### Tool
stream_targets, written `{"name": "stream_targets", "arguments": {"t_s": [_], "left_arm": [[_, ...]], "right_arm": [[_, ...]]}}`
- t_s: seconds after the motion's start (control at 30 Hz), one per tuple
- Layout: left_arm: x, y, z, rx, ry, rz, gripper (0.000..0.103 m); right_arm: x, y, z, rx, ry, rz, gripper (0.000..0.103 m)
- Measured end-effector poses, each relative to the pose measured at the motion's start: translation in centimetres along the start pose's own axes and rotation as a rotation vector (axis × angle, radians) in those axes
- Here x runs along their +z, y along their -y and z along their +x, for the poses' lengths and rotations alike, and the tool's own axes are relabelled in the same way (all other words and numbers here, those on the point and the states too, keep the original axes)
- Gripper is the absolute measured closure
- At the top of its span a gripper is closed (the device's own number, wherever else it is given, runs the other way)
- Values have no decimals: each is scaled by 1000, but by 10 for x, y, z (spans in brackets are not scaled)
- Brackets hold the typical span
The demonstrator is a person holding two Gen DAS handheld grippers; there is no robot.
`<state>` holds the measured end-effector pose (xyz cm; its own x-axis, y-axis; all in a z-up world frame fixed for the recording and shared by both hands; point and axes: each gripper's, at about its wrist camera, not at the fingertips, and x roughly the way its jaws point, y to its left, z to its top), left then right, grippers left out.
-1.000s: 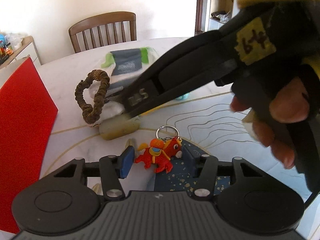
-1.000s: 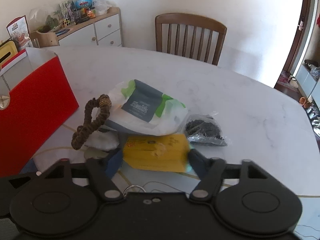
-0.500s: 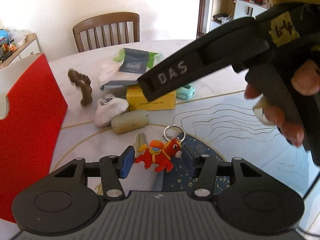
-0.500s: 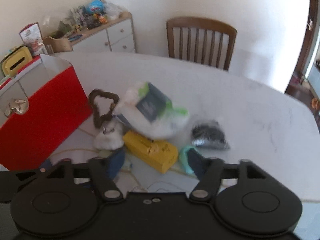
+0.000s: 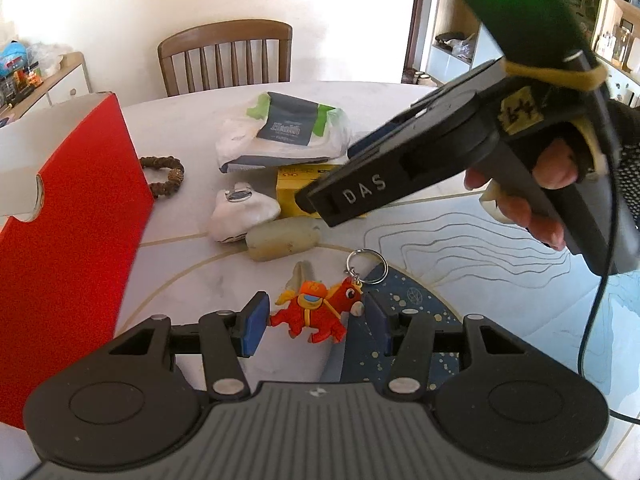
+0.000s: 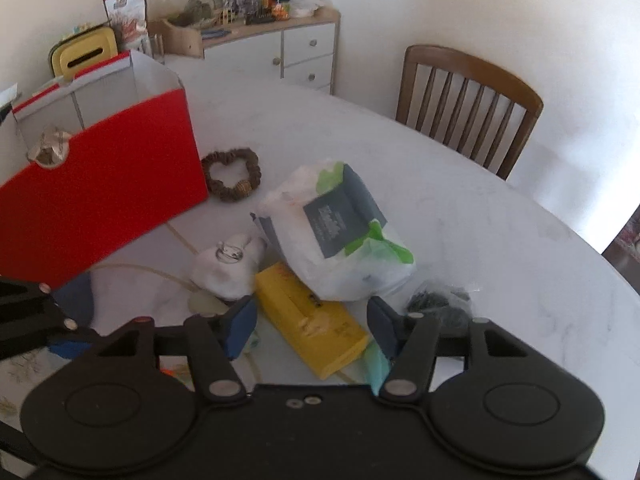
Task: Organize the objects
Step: 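Lower the left gripper onto the red horse keychain while the right approaches the yellow box, then grasp the red keychain with the left gripper while the right grasps the yellow box, then carry the red keychain and yellow box over the cardboard box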
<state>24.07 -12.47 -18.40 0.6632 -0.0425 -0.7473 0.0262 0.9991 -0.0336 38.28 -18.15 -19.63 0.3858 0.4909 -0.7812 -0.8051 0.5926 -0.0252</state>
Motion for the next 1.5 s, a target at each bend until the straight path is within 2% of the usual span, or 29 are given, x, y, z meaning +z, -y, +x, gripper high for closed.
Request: {"name": "stream_targets", "arguments": {"t_s": [0.1, 0.3, 0.43, 0.8, 1.03, 1.27, 1.5], "left_arm": [[1, -1, -1, 0, 2, -6, 51], [1, 0, -1, 0, 1, -2, 51], [1, -1, -2, 1, 3, -1, 51], [1, -8, -23, -8, 19, -8, 52], [-4, -19, -49, -18, 36, -39, 52], [-9, -43, -90, -37, 67, -96, 52], [-1, -79, -143, -66, 122, -119, 52]], "right_arm": [[0, 5, 4, 22, -11, 1, 45], [-12, 9, 5, 65, -41, 24, 67], [-20, 5, -3, 52, -30, 56, 74], [-48, -4, -40, 9, -10, 229, 75], [-58, -21, -80, 13, 38, 313, 75], [-49, -52, -111, 23, 78, 312, 75], [-21, -87, -131, 53, 115, 272, 75]]}}
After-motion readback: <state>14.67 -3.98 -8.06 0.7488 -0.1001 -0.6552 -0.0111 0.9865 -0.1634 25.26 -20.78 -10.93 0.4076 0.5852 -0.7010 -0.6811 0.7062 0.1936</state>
